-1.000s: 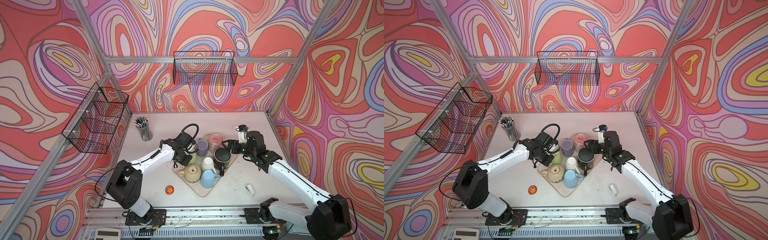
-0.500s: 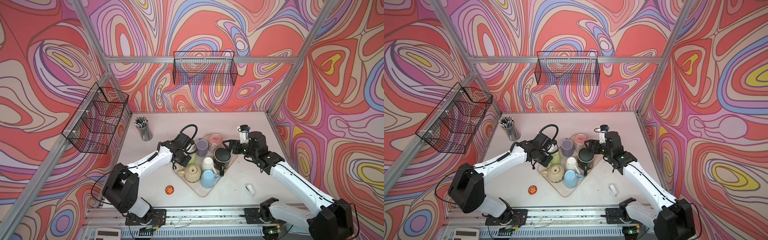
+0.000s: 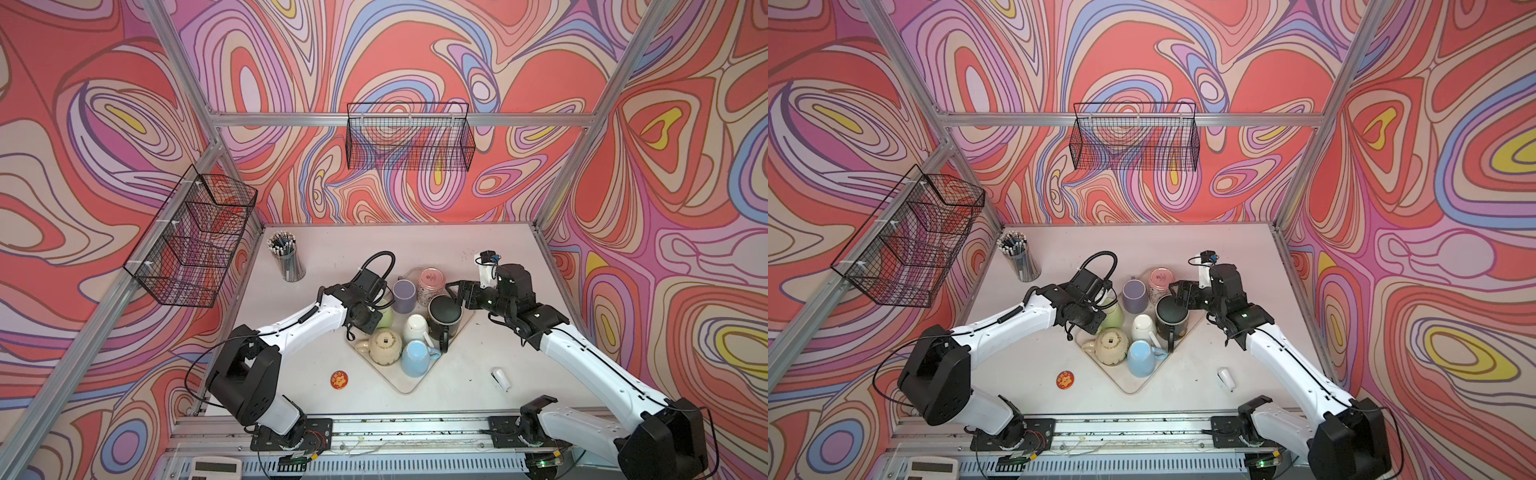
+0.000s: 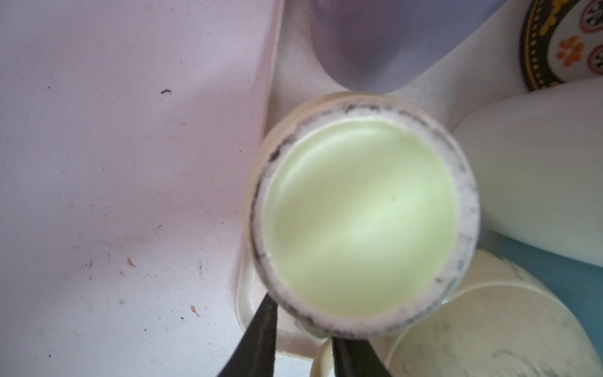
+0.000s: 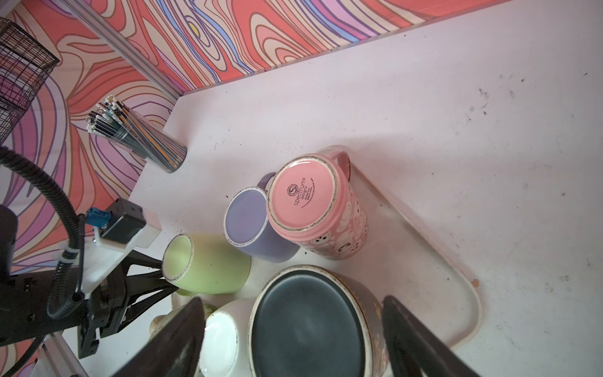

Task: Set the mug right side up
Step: 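Lower the left gripper and close it on the light green mug's base, then lift the light green mug with the left gripper toward the right gripper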

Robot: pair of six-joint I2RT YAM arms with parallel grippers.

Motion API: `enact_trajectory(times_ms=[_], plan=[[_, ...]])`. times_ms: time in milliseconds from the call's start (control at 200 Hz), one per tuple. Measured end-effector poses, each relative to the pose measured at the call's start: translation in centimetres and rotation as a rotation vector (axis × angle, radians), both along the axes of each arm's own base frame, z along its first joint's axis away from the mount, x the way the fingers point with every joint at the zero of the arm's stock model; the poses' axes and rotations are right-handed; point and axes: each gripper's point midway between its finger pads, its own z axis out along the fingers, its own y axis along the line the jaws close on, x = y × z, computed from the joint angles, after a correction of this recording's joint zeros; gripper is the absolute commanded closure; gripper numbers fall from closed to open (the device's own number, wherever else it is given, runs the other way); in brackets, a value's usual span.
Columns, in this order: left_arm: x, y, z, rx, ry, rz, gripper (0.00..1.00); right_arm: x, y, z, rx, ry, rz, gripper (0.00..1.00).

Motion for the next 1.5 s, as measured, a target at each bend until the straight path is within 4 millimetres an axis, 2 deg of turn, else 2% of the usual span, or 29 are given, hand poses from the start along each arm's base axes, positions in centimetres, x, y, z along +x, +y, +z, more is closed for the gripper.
enact_trajectory(times_ms=[245, 546, 821, 1087, 1347, 1502], plan=[[-0.1, 0.1, -1.2, 0.027, 0.025, 0.018, 0.62, -0.2, 0.0, -0.6, -0.004, 0.013, 0.002, 0.13], [-0.2, 0.0, -1.6, 0.025, 0.039, 0.016, 0.68, -0.2, 0.0, -0.7, -0.004, 0.012, 0.002, 0.13], [0.0, -0.2, -2.1, 0.037, 0.049, 0.008, 0.89, -0.2, 0.0, -0.7, -0.003, 0.01, 0.002, 0.13], [0.1, -0.3, -2.0, 0.041, 0.045, 0.007, 1.0, -0.2, 0.1, -0.9, -0.002, 0.017, 0.008, 0.13], [-0.4, 0.0, -1.2, 0.039, 0.046, 0.006, 1.0, -0.6, 0.5, -0.8, 0.01, 0.023, 0.033, 0.12], [0.0, -0.2, 1.1, 0.011, 0.002, -0.005, 1.0, -0.9, 0.8, -0.4, 0.026, 0.019, 0.057, 0.11]])
